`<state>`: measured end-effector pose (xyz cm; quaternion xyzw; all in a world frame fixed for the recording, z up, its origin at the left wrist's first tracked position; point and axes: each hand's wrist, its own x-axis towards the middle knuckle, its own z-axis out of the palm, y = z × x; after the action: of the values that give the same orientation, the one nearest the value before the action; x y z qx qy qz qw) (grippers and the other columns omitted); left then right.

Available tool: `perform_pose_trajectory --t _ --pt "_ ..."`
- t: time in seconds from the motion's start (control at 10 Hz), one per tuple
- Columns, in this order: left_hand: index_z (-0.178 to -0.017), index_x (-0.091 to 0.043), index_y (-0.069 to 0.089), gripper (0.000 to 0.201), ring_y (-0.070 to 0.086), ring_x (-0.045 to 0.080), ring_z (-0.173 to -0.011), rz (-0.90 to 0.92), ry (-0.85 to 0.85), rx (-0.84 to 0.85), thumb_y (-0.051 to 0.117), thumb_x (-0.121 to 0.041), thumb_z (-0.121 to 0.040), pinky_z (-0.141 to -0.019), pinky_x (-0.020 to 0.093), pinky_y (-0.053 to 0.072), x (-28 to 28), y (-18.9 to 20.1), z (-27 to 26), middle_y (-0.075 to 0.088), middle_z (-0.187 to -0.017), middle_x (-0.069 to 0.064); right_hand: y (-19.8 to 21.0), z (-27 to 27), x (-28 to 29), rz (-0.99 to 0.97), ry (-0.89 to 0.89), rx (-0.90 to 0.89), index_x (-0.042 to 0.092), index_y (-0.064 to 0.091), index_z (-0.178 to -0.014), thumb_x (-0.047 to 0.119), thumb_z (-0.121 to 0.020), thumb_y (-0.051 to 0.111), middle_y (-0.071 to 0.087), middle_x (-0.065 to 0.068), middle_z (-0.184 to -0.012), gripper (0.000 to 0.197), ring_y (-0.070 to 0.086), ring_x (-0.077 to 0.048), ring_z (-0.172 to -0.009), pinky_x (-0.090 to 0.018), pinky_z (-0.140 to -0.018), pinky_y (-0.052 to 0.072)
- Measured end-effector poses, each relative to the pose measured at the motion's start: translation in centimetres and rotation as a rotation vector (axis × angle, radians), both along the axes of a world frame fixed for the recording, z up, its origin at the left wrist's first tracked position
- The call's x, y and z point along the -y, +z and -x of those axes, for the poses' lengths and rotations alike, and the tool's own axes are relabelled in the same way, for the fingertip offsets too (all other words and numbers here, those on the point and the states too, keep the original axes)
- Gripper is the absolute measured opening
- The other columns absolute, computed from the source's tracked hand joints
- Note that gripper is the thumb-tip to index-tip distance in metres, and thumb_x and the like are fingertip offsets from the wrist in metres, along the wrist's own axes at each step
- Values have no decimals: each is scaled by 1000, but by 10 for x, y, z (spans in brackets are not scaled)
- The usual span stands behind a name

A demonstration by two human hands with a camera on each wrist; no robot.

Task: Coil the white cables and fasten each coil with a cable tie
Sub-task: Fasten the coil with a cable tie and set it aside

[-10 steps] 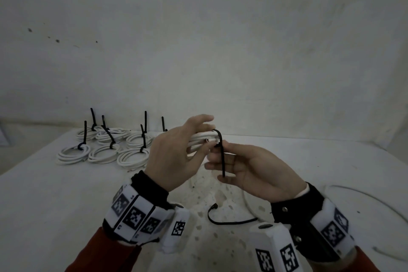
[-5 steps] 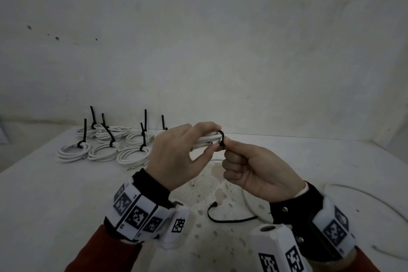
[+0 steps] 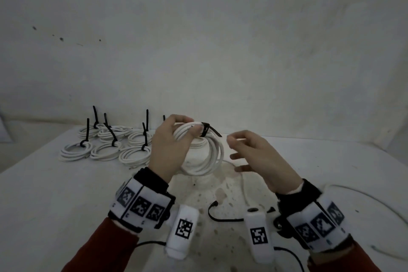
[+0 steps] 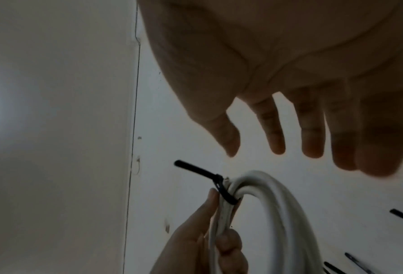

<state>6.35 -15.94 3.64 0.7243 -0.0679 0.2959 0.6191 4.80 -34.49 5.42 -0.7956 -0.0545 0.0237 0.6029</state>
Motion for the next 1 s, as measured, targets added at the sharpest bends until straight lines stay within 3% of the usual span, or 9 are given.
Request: perform_pose_trajectory --t 0.1,0.2,0.4,0.5,0.6,0.7,0.8,0.9,1.0 --pt "-89 -10 60 12 44 8 -44 236 -156 -171 68 -18 -85 -45 21 38 2 0 -5 55 -54 -6 -1 -3 1 -100 167 -131 22 62 -113 36 -87 67 70 -7 -102 30 70 -26 -88 -41 -75 60" --pt "-95 -5 59 12 44 8 -42 354 -262 -279 62 -14 -89 -40 18 38 3 -2 -20 55 -52 -4 -1 -13 0 -195 184 -160 13 61 -113 14 -88 66 71 -13 -90 25 68 -25 -69 -37 -68 59" --pt "-112 0 54 24 57 12 -52 363 -308 -548 57 -16 -94 -50 22 48 7 -25 -85 59 -72 11 -18 -78 1 -270 -27 -233 2 59 -99 3 -90 62 63 -16 -86 10 65 -25 -58 -36 -59 61" --pt "-117 -4 53 28 59 19 -72 267 -327 -716 59 -13 -92 -58 28 49 14 -40 -120 60 -93 13 -33 -119 5 -298 -130 -278 2 55 -82 -1 -91 60 60 -16 -79 10 63 -25 -63 -36 -54 60" --pt "-124 -1 53 40 61 25 -84 166 -303 -765 65 -4 -85 -62 30 52 24 -59 -150 61 -106 18 -47 -151 9 -294 -190 -331 -2 58 -76 -5 -89 59 60 -16 -74 14 60 -25 -66 -35 -46 57" --pt "-123 -1 52 55 62 30 -89 27 -217 -744 76 -17 -76 -76 36 53 32 -75 -177 62 -106 23 -60 -179 14 -308 -244 -368 -3 57 -73 -7 -89 57 60 -17 -73 16 60 -26 -65 -33 -42 55" --pt "-112 -2 60 82 64 33 -97 -291 -148 -779 73 -54 -50 -87 41 53 32 -109 -227 65 -108 22 -70 -197 19 -249 -241 -387 7 53 -77 -3 -92 54 58 -13 -79 18 60 -23 -69 -32 -56 58" --pt "-107 -5 61 67 65 29 -92 -423 -161 -791 73 -53 -61 -81 35 54 41 -92 -221 68 -105 15 -77 -211 22 -184 -247 -369 15 49 -80 0 -92 53 54 -8 -87 19 60 -20 -74 -27 -58 55" --pt "-96 -3 65 36 67 25 -82 -576 -156 -776 64 -38 -86 -71 32 54 49 -69 -201 71 -91 11 -81 -221 24 -228 -299 -400 8 56 -101 7 -94 53 57 -10 -94 8 61 -21 -79 -23 -60 55"
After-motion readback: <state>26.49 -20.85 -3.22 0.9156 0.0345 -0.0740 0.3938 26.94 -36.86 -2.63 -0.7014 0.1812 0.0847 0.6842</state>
